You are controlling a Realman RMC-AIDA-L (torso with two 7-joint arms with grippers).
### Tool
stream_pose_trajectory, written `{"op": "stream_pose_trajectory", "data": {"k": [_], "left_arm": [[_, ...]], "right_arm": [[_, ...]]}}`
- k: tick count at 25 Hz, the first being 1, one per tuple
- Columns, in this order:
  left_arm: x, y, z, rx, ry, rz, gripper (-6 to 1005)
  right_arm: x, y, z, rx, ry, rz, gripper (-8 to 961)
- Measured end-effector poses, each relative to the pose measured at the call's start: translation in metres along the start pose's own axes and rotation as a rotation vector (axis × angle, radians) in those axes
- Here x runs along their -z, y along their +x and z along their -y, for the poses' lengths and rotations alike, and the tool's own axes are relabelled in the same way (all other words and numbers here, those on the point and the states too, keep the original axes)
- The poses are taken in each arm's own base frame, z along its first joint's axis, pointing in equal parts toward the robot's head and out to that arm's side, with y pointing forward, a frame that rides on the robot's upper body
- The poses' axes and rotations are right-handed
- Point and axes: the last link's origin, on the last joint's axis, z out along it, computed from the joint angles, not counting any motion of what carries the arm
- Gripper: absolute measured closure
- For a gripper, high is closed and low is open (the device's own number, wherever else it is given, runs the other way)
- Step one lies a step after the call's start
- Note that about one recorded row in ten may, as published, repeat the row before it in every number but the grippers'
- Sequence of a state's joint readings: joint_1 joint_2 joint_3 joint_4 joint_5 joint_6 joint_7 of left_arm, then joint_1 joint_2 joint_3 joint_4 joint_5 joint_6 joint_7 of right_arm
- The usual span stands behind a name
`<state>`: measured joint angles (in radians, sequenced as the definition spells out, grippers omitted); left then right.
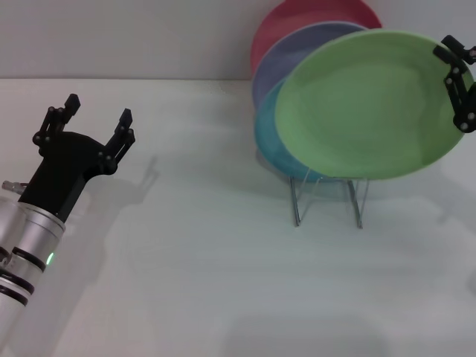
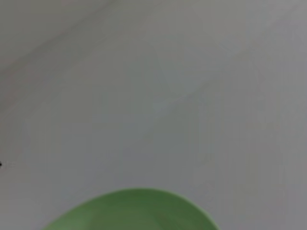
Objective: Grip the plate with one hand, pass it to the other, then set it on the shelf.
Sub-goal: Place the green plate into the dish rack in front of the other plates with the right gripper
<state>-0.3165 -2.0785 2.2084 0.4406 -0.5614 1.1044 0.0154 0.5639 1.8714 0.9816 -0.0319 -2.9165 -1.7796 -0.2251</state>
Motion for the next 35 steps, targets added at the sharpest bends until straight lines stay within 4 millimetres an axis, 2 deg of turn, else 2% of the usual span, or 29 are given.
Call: {"op": "stream_pose_trajectory", "data": {"k": [17,26,31,35], "left_arm": [[-0.001,0.001,-0.005,0.006,-0.014,-0.005,185],[-0.003,0.002,-0.008,0.004,-0.030,-0.007,185],[-0.004,0.002,-0.009,0.003,-0.035,-0.004,185],[-0.005,0.002,-0.009,0.002,-0.037,-0.002,185]], "right_arm": [[-0.002,0.004,-0.017,0.020,-0.038,-0.042,928],[-0.006,0.003,-0.042,0.099,-0.031,-0.084,821],[-0.006,0.003,-0.044,0.093,-0.027,-0.092,641],[-0.007,0.003,-0.049,0.084,-0.033,-0.099,560]]}}
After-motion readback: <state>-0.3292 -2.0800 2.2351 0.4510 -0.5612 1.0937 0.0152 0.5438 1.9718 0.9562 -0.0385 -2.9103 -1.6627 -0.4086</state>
